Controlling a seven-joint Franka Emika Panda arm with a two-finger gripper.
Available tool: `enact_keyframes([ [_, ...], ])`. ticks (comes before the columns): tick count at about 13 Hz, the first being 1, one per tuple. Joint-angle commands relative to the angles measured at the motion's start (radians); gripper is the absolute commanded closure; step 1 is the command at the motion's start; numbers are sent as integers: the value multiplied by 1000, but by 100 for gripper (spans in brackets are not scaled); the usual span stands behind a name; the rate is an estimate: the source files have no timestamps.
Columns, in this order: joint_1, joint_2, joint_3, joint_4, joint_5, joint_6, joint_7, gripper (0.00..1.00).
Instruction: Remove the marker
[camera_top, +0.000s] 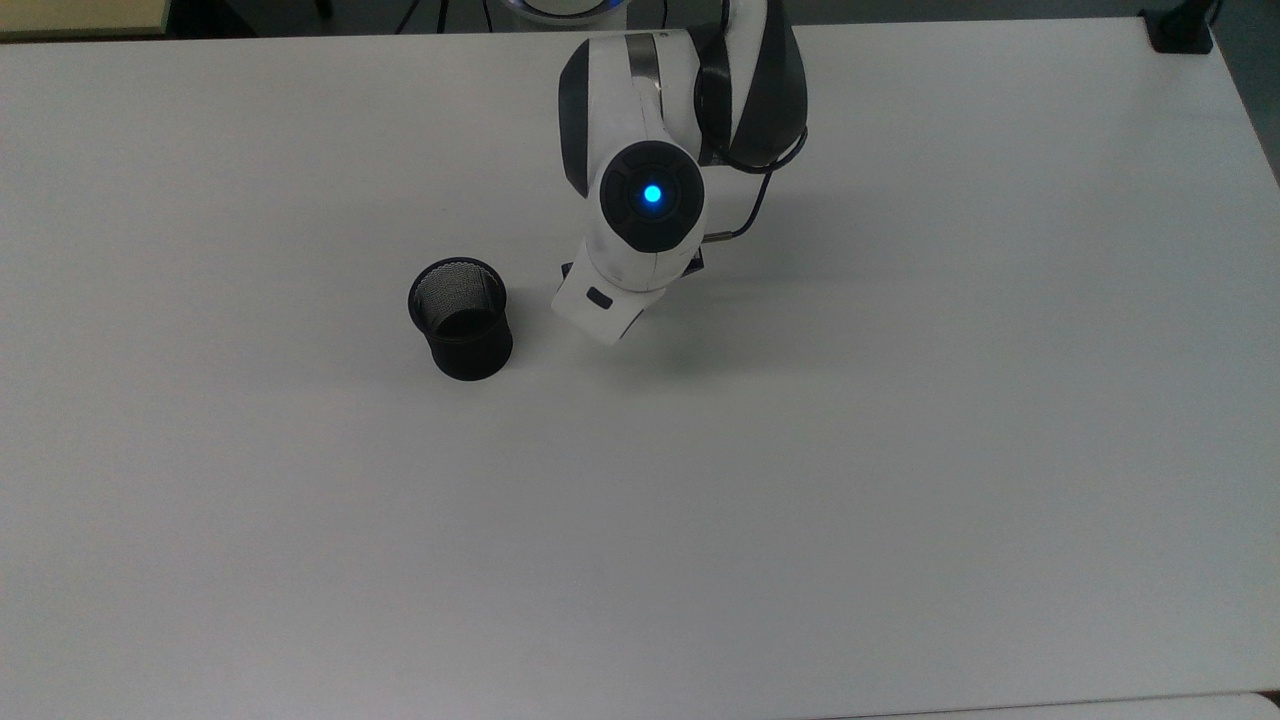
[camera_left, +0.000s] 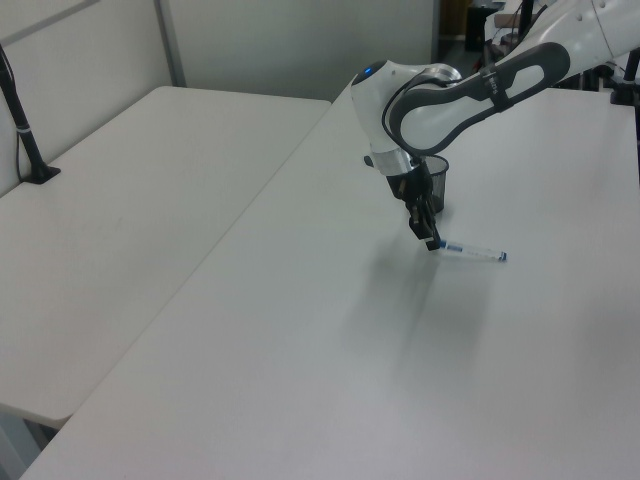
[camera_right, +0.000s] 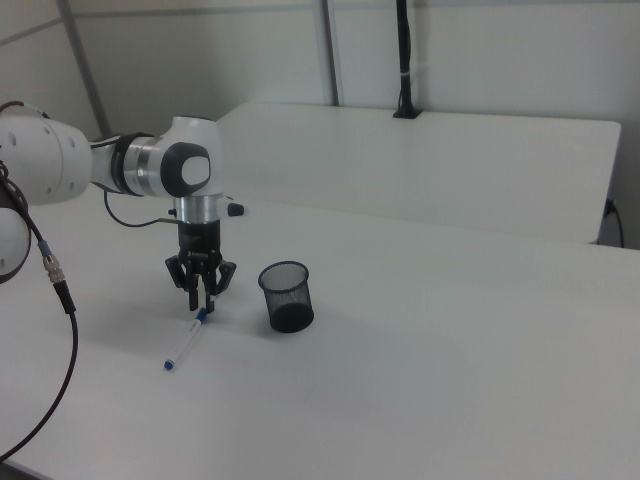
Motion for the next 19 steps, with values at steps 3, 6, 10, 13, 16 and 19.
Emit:
enact_keyframes([
  [3,-4,-40,-19,10,-23,18,55,0],
  [6,-35,-166,-53,26,-102,21,86,0],
  [10,-101,-312,-85,26,-91,-33,103,0],
  [13,-168,-402,-85,10,-64,-42,80,0],
  [16,-167,-407,-85,6,-59,-82,105,0],
  [19,-168,-410,-85,7,-59,-83,108,0],
])
